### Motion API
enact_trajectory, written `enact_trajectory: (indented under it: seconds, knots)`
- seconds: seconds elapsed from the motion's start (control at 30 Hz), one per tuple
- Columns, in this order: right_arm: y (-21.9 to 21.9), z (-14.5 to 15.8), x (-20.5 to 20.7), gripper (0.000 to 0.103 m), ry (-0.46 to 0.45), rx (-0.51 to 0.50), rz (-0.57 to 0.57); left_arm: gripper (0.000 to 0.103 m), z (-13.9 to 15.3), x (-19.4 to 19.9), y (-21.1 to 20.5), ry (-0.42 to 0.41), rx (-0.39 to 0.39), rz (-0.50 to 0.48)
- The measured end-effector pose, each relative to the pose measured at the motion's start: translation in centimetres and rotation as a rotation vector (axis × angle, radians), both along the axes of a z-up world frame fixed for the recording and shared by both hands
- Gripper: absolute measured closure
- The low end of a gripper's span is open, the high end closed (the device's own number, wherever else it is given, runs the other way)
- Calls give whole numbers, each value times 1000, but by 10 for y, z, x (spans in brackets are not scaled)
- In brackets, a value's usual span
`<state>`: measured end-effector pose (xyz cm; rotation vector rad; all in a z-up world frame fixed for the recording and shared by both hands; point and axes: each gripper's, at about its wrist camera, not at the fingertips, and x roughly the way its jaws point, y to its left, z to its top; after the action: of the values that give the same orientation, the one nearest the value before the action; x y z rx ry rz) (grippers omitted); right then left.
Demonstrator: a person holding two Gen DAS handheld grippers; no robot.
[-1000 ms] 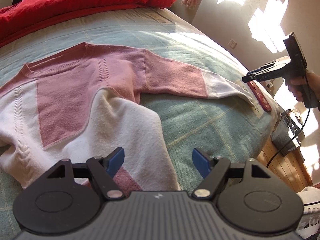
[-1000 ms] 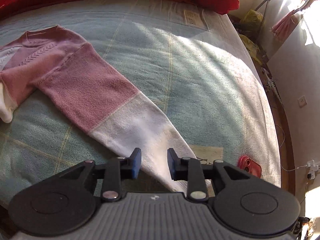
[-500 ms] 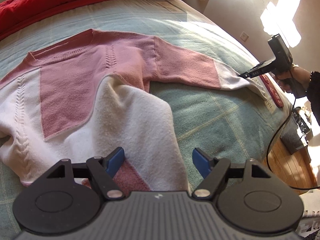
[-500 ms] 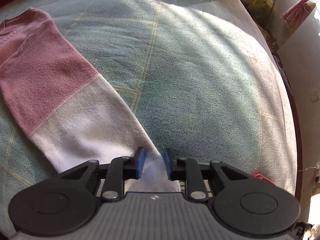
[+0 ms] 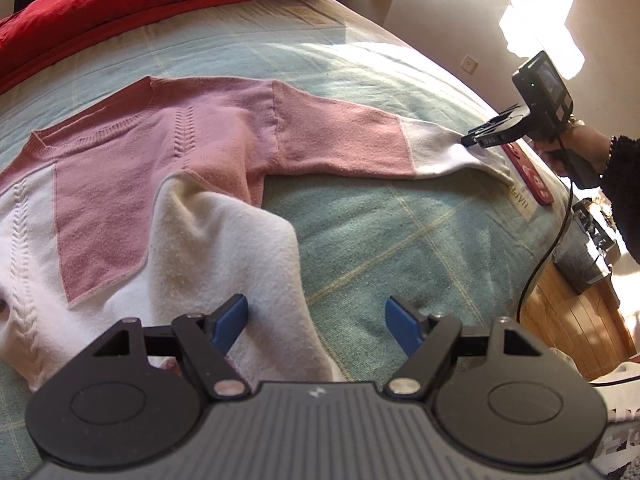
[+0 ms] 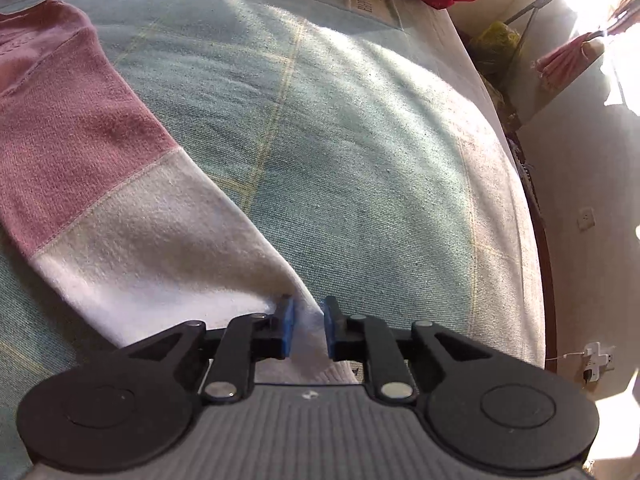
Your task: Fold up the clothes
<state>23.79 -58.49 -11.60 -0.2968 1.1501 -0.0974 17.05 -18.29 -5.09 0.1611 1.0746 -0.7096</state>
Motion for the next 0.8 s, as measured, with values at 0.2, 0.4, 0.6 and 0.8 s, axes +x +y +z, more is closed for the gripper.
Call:
enact_trajectory:
  seconds: [0.2, 0.4, 0.6, 0.8]
  knots:
    - [23, 17, -19, 74, -75, 146, -6, 27, 1, 1, 2, -5, 3, 8]
    - [25, -13, -24, 69, 1, 189, -57, 27, 3, -6, 1, -2, -8, -3]
    - [-1, -4, -36, 60, 21, 245, -203, 27, 4, -6, 16, -5, -20, 26]
    - [47, 44, -2, 59, -97, 337, -136, 27, 11, -2, 44, -18, -53, 92]
